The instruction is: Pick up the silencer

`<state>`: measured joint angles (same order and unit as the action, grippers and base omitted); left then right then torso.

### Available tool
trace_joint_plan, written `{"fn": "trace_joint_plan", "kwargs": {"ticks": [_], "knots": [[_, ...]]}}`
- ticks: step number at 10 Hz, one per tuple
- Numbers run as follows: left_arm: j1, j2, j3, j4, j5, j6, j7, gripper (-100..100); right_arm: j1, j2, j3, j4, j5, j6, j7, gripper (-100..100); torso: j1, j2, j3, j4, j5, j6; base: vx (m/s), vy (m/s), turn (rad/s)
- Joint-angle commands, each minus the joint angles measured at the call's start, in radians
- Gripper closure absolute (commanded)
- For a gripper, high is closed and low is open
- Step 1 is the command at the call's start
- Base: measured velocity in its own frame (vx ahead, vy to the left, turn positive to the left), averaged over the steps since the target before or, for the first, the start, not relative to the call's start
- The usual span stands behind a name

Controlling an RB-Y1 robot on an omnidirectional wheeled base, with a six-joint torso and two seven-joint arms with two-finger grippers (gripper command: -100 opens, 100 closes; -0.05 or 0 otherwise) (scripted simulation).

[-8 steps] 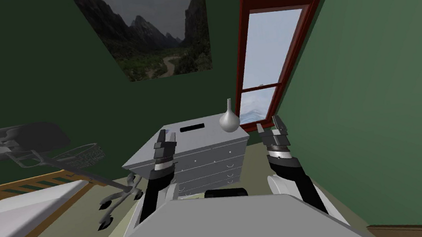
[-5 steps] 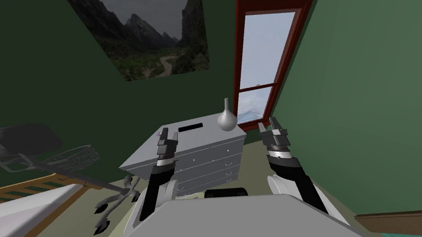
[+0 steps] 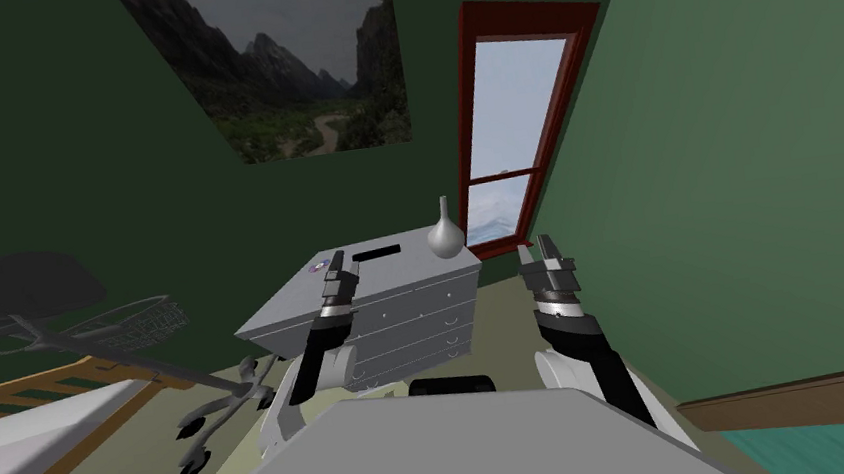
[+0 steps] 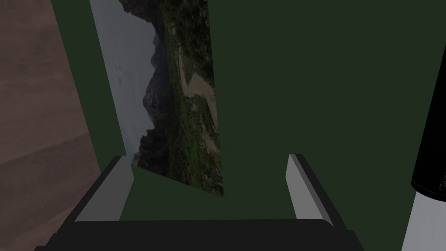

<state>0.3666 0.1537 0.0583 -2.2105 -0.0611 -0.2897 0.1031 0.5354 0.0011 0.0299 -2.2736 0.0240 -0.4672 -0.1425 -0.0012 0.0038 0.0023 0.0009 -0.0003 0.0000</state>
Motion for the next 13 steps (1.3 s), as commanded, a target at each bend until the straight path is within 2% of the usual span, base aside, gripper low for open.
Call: {"fn": "trace_joint_plan", "kwargs": {"ticks": [1,2,3,4,5,6,7,8,9,10,11,12,13], "knots": [[-0.05,0.019,0.016,0.03,0.013,0.05,0.0,-100,0.0,0.0,0.0,0.0,0.0,0.0,0.0,0,0.0,0.0,0.0,0.0,0.0,0.0,-0.064,-0.026,-0.086],[-0.059,0.019,0.016,0.03,0.013,0.054,0.0,-100,0.0,0.0,0.0,0.0,0.0,0.0,0.0,0,0.0,0.0,0.0,0.0,0.0,0.0,-0.049,-0.023,-0.048],[-0.097,0.034,0.03,0.059,0.025,0.095,0.0,-100,0.0,0.0,0.0,0.0,0.0,0.0,0.0,0,0.0,0.0,0.0,0.0,0.0,0.0,-0.053,-0.025,-0.115],[-0.104,0.034,0.03,0.059,0.025,0.096,0.0,-100,0.0,0.0,0.0,0.0,0.0,0.0,0.0,0,0.0,-0.001,0.0,0.0,0.0,0.0,-0.049,-0.016,-0.045],[-0.144,0.05,0.045,0.09,0.038,0.136,-0.001,-100,0.0,0.0,0.0,0.0,0.0,0.0,0.0,0,0.0,-0.001,0.0,0.0,0.0,0.0,-0.06,-0.03,-0.096],[-0.152,0.05,0.045,0.09,0.038,0.14,-0.001,-100,0.0,0.0,0.0,0.0,0.0,0.0,0.0,0,0.0,0.0,0.0,0.0,0.0,0.0,-0.054,-0.028,-0.053],[-0.193,0.065,0.059,0.123,0.052,0.183,-0.001,-100,0.0,0.0,0.0,0.0,0.0,0.0,0.0,0,0.0,0.0,0.0,0.0,0.0,0.0,-0.058,-0.025,-0.112],[-0.202,0.065,0.059,0.123,0.052,0.186,-0.001,-100,0.0,0.0,0.0,0.0,0.0,0.0,0.0,0,0.0,0.0,0.0,0.0,0.0,0.0,-0.058,-0.016,-0.047],[-0.246,0.081,0.074,0.158,0.066,0.228,-0.002,-100,0.0,0.0,0.0,0.0,0.0,0.0,0.0,0,0.0,0.0,0.0,0.0,0.0,0.0,-0.076,-0.016,-0.102],[-0.254,0.081,0.074,0.158,0.066,0.235,-0.002,-100,0.0,0.0,0.0,0.0,0.0,0.0,0.0,0,0.001,0.001,0.0,0.0,0.0,0.0,-0.057,-0.027,-0.054],[-0.294,0.097,0.088,0.195,0.08,0.277,-0.002,-100,0.0,0.0,0.0,0.0,0.0,0.0,0.0,0,0.0,0.0,0.0,0.0,0.0,0.0,-0.06,-0.054,-0.097],[-0.307,0.097,0.088,0.195,0.08,0.285,-0.002,-100,0.0,0.0,0.0,0.0,0.0,0.0,0.0,0,-0.002,0.0,0.0,0.0,0.0,0.0,-0.051,-0.036,-0.055],[-0.344,0.114,0.102,0.234,0.096,0.318,-0.002,-100,0.0,0.0,0.0,0.0,0.0,0.0,0.0,0,-0.001,0.0,0.0,0.0,0.0,0.0,-0.056,-0.028,-0.117]]}}
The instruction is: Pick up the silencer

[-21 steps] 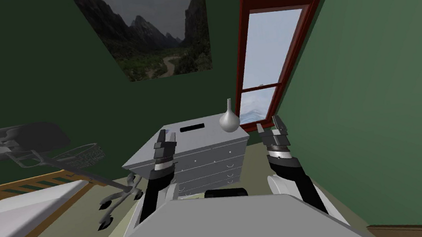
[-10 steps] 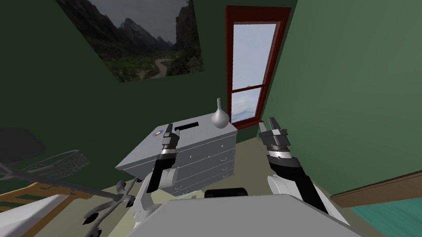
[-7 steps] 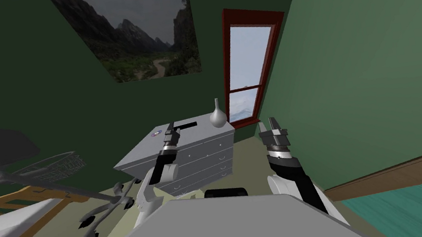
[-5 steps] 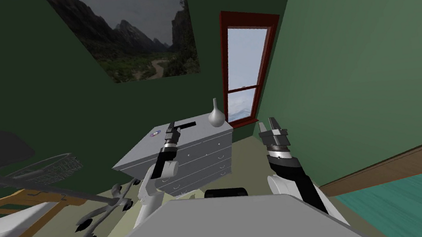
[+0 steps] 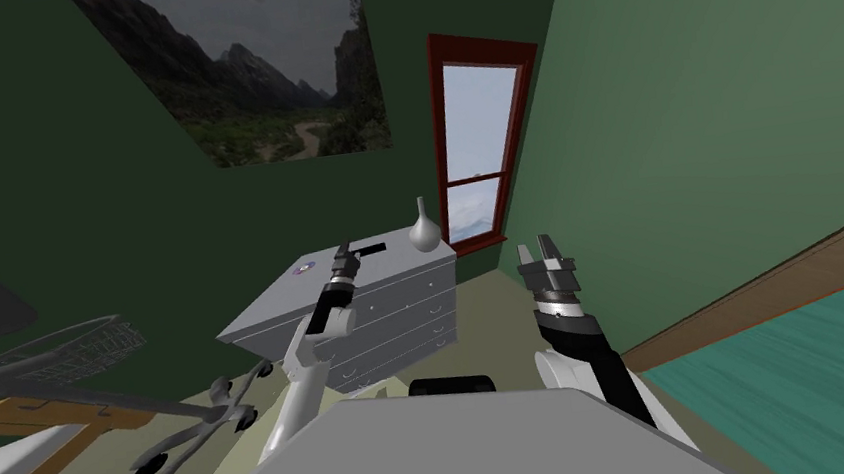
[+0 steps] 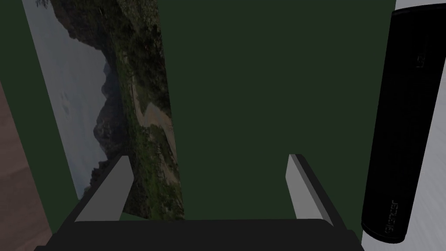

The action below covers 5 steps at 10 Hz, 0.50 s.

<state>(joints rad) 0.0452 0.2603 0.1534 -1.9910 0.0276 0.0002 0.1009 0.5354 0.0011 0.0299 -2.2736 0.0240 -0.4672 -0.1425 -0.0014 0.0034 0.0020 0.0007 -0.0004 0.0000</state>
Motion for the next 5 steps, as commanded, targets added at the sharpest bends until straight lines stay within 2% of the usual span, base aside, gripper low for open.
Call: {"fn": "trace_joint_plan", "kwargs": {"ticks": [1,2,3,4,5], "knots": [[-0.039,0.008,0.007,0.014,0.007,0.047,0.0,-100,0.0,0.0,0.0,0.0,0.0,0.0,0.0,0,0.0,0.0,0.0,0.0,0.0,0.0,-0.049,-0.023,-0.05],[-0.075,0.025,0.02,0.056,0.024,0.078,0.0,-100,0.0,0.0,0.0,0.0,0.0,0.0,0.0,0,0.0,0.0,0.0,0.0,0.0,0.0,-0.061,-0.037,-0.094],[-0.094,0.025,0.02,0.056,0.024,0.101,0.0,-100,0.0,0.0,0.0,0.0,0.0,0.0,0.0,0,0.0,0.0,0.0,0.0,0.0,0.0,-0.049,-0.03,-0.053],[-0.125,0.044,0.031,0.099,0.041,0.126,0.0,-100,0.0,0.0,0.0,0.0,0.0,0.0,0.0,0,0.0,0.0,0.0,0.0,0.0,0.0,-0.047,-0.037,-0.104],[-0.148,0.044,0.031,0.099,0.041,0.154,0.0,-100,0.0,0.0,0.0,0.0,0.0,0.0,0.0,0,0.0,0.0,0.0,0.0,0.0,0.0,-0.04,-0.027,-0.051]]}}
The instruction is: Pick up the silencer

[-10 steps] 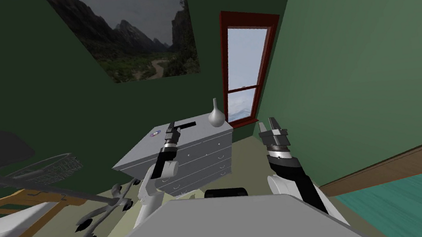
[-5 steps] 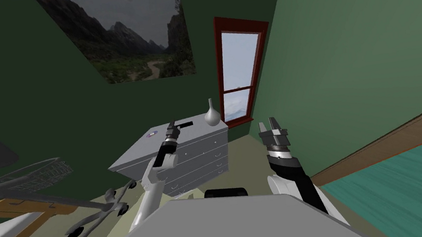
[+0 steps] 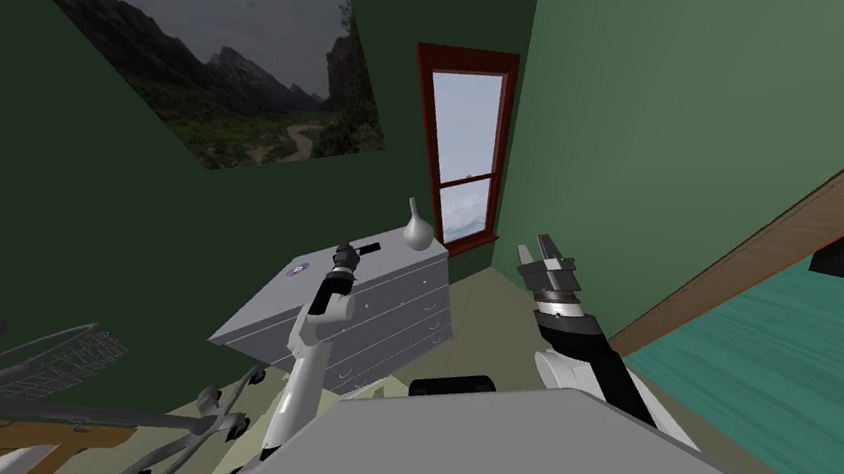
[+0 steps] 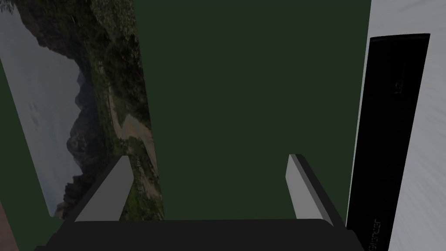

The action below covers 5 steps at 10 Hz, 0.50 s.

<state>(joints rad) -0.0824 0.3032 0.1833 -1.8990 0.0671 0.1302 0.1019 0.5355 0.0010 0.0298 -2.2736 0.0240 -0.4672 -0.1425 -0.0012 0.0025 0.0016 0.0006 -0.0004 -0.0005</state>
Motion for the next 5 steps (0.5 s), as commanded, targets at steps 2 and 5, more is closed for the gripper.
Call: {"fn": "trace_joint_plan", "kwargs": {"ticks": [2,5], "knots": [[-0.075,0.021,0.011,0.053,0.019,0.079,-0.001,-100,0.0,0.0,0.0,0.0,0.0,0.0,0.0,0,0.0,0.0,0.0,0.0,0.0,0.0,-0.045,-0.033,-0.07],[-0.174,0.066,0.027,0.146,0.056,0.172,0.0,-100,0.0,0.0,0.0,0.0,0.0,0.0,0.0,0,0.0,-0.001,0.0,0.0,0.0,0.0,-0.035,-0.027,-0.072]]}}
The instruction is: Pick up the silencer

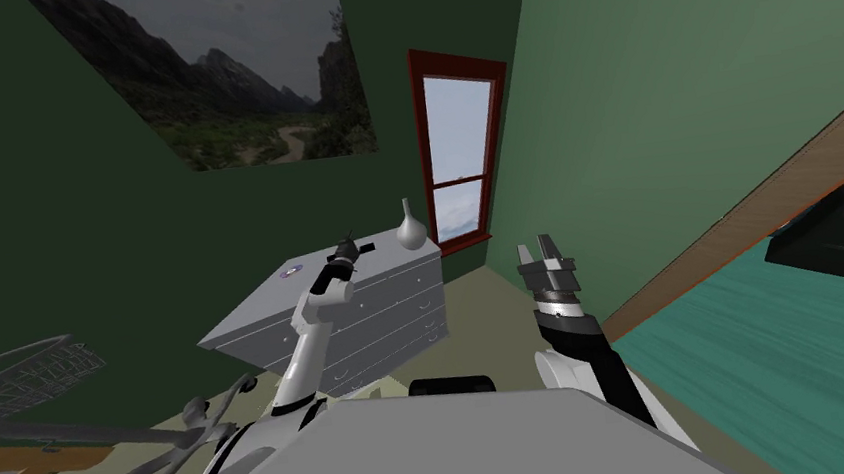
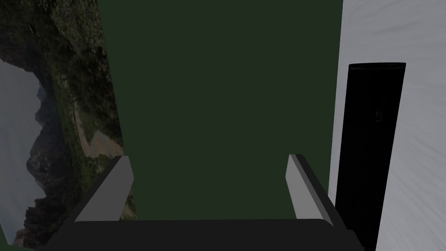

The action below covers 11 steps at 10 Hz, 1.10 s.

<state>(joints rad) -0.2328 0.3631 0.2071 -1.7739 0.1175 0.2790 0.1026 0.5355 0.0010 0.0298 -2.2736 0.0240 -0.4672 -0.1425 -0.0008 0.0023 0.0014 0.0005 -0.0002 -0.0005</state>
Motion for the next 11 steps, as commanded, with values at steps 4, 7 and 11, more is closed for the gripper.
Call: {"fn": "trace_joint_plan", "kwargs": {"ticks": [4,7,11], "knots": [[-0.088,0.031,0.007,0.08,0.026,0.11,0.0,-100,0.0,0.0,0.0,0.0,0.0,0.0,0.0,0,0.0,-0.001,-0.001,0.0,0.0,0.0,-0.019,-0.024,-0.038],[-0.181,0.085,0.011,0.169,0.067,0.207,0.003,-100,0.0,0.0,0.0,0.0,0.0,0.0,0.0,0,0.001,-0.002,-0.001,0.0,0.0,0.0,-0.009,-0.019,-0.061],[-0.244,0.114,0.009,0.252,0.088,0.291,0.004,-100,0.0,0.0,0.0,0.0,0.0,0.0,0.0,0,0.0,-0.002,-0.001,-0.001,0.0,0.0,-0.001,-0.018,-0.023]]}}
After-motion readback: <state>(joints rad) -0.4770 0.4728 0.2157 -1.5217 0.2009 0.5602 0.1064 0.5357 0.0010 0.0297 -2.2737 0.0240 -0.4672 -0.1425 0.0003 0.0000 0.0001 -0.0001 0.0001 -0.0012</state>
